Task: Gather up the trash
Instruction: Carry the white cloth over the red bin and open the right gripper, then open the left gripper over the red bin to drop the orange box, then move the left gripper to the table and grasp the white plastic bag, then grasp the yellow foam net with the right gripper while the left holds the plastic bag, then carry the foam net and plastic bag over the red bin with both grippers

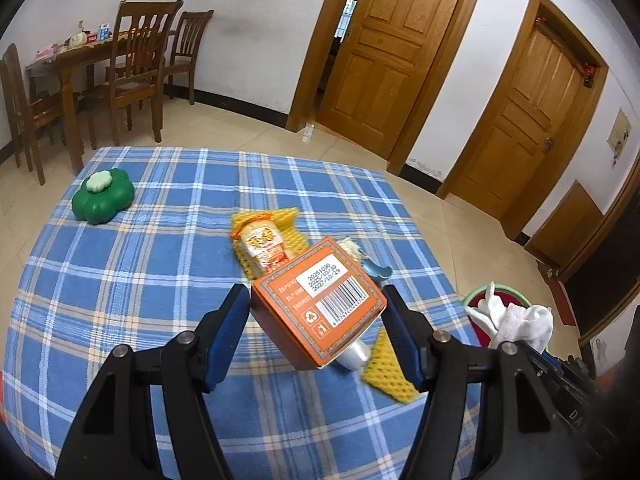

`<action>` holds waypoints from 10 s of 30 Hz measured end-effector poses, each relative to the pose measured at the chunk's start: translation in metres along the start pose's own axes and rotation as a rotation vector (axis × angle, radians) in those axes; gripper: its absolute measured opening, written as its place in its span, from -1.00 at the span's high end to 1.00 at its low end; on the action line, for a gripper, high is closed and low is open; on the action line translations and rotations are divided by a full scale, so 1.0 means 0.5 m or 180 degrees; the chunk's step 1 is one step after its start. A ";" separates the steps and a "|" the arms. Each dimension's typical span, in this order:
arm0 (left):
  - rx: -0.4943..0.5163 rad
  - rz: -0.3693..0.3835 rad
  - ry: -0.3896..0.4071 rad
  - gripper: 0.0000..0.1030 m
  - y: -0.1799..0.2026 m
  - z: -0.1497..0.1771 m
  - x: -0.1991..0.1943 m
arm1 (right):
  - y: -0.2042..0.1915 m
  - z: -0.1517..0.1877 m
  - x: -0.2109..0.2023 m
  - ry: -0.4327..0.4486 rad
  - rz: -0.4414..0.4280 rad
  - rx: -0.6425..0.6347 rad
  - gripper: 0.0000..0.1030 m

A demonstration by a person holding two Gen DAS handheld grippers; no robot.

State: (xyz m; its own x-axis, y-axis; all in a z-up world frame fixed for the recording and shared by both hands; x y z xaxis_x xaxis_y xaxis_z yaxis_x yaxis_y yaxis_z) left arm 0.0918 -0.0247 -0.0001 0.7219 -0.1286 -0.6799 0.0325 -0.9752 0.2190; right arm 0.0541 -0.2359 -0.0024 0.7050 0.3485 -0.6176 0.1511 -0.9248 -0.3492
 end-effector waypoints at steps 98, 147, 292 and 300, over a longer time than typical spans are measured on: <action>0.0970 0.0632 -0.0550 -0.44 0.395 0.083 0.089 | 0.327 0.068 -0.170 0.0449 0.0874 0.1098 0.36; -0.0071 -0.0338 -0.0720 0.04 0.047 0.071 0.179 | 0.185 0.060 -0.045 -0.0037 0.0489 0.0780 0.34; 0.0559 0.0614 -0.0366 0.38 0.237 0.031 0.025 | 0.212 0.045 -0.105 0.0372 0.0753 0.0845 0.68; 0.0709 0.0680 -0.0461 0.39 0.295 0.045 0.055 | 0.274 0.069 -0.112 0.0332 0.0884 0.1036 0.68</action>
State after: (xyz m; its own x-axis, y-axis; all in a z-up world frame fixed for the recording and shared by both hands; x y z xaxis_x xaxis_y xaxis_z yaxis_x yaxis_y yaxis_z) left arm 0.1010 -0.1763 -0.0022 0.5900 -0.3429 -0.7309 -0.2722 -0.9368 0.2197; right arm 0.0117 -0.3770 -0.0401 0.7568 0.0607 -0.6508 -0.2685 -0.8790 -0.3941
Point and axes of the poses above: each gripper's, at about its wrist camera, not at the fingertips, and x roughly the way its jaws point, y to its right, z to its underside, the point moved 4 cm from there along x, roughly the way its jaws point, and after that the axes turned 6 degrees about -z, right-handed, at the moved point
